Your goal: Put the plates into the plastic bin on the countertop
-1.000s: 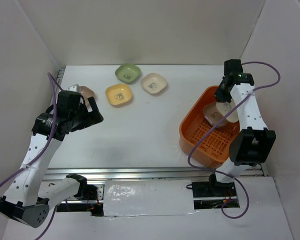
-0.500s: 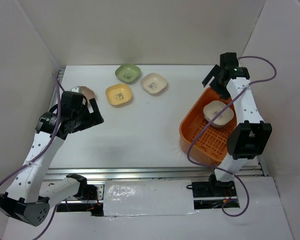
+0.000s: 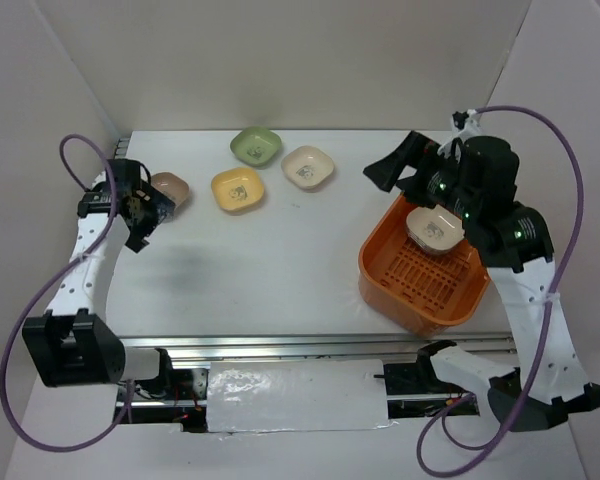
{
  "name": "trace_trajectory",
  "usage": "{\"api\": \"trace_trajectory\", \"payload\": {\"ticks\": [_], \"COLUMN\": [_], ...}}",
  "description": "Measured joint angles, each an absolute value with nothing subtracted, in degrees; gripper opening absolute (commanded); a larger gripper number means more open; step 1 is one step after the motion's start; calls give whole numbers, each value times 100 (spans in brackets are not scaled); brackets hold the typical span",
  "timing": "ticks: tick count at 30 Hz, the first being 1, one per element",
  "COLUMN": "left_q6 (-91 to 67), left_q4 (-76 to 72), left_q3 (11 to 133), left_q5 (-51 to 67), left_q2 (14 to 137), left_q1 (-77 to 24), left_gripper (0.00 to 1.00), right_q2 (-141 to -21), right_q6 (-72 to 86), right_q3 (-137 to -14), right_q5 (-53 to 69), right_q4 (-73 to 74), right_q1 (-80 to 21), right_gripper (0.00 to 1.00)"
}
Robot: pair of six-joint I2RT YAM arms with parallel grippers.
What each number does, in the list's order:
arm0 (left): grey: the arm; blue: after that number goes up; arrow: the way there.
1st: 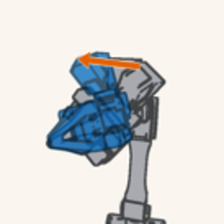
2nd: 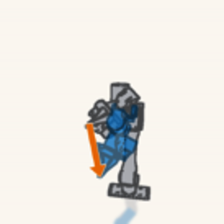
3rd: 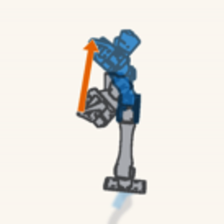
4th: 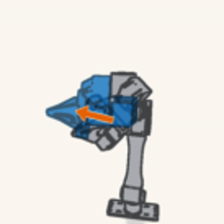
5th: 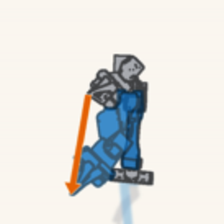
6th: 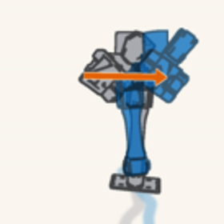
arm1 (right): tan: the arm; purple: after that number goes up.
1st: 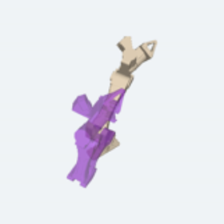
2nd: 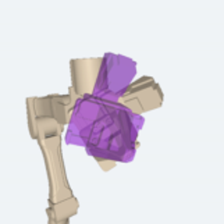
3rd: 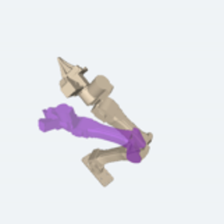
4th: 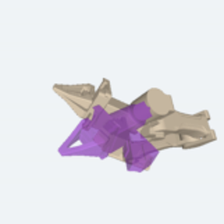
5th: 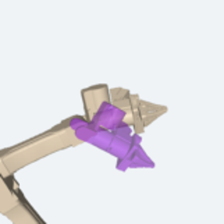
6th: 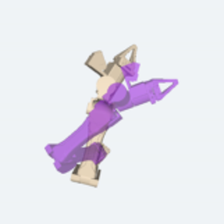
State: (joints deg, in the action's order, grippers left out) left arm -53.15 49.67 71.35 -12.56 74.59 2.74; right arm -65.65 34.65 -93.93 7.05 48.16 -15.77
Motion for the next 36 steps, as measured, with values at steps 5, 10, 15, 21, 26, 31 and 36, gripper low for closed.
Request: {"api": "trace_trajectory", "payload": {"ticks": [5,10,15,21,26,31,36], "left_q6": [-5959,-6375,-6473,-6455,-6514,-6613,-6482], "left_q4": [3629,2082,1708,1649,1758,2206,3870], "left_q3": [6742,6324,6936,7629,7666,7913,8925], "left_q5": [-1190,-825,-698,-681,-779,-867,-1850], "left_q2": [7946,8962,10414,11233,11360,11428,11220], "left_q1": [1125,1636,1669,1629,1612,1584,1153], "left_gripper": [99,99,98,69,42,0,0], "right_q2": [-6005,-5975,-5894,-5813,-5902,-6143,-6657], "right_q6": [3420,3398,3297,3135,3039,2956,2976], "right_q3": [-8554,-8051,-8064,-8298,-8482,-8680,-8932], "right_q5": [1959,2709,2770,2722,2696,2659,2279], "right_q4": [4270,4123,4215,4453,4635,4724,4823], "right_q1": [-2204,-2779,-3159,-3238,-3238,-3192,-3238], "right_gripper": [100,100,100,100,100,100,100]}}
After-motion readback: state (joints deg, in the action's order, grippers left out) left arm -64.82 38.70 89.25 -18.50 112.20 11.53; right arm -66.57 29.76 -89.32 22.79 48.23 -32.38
